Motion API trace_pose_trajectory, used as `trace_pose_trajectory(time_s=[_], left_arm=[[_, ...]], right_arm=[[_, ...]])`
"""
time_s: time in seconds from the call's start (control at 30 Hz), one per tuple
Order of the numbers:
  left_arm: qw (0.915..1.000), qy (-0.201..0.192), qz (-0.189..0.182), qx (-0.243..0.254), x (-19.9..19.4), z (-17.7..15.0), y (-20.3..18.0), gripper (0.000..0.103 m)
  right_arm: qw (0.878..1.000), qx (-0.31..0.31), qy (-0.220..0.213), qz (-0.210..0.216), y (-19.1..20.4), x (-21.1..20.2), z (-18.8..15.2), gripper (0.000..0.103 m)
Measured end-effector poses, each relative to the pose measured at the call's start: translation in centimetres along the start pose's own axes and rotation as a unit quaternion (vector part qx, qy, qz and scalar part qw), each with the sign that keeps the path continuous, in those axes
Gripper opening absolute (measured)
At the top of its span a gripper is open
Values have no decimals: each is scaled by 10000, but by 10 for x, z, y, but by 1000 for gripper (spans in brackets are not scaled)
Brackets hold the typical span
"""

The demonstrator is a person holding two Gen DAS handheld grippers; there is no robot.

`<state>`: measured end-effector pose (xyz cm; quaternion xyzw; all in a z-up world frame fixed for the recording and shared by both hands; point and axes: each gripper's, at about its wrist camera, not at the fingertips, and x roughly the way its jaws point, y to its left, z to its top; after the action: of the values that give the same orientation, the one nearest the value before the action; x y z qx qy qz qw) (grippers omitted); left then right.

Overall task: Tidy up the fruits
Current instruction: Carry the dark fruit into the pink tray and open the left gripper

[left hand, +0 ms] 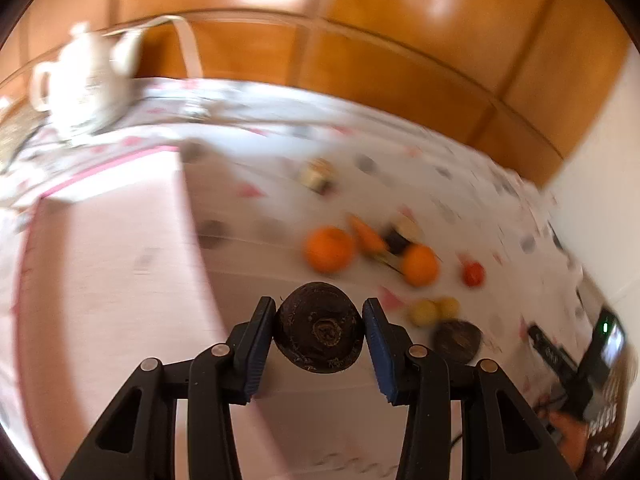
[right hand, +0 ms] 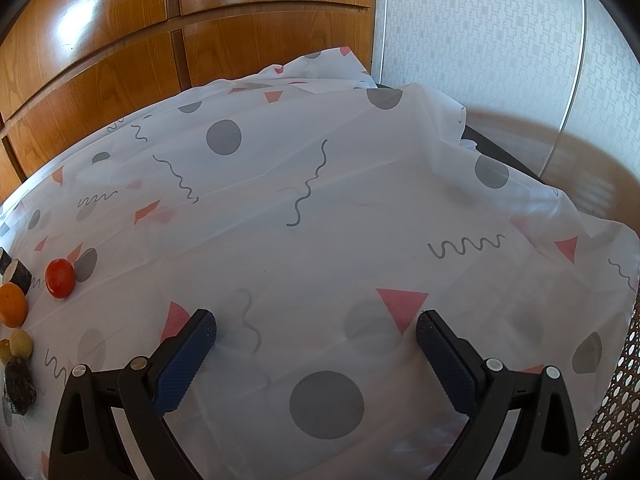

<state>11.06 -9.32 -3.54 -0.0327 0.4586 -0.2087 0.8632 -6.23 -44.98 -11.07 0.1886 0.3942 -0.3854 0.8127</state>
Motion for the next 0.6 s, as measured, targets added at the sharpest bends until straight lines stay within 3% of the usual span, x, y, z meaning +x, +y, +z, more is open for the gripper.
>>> trace_pose_trajectory(time_s=[0.13, 0.33, 0.6], left_arm=[[9977, -235, 466, -429, -17, 3, 48, 45], [9856, -11, 1375, -980, -8, -5, 121, 45], [9826, -4, 1605, -938, -8, -19, 141, 46]], right_arm=[[10000, 0, -2, -3, -1, 0, 0, 103], [10000, -17, 5, -17, 0, 0, 0, 103], [10000, -21, 10, -17, 1, 0, 0, 103]])
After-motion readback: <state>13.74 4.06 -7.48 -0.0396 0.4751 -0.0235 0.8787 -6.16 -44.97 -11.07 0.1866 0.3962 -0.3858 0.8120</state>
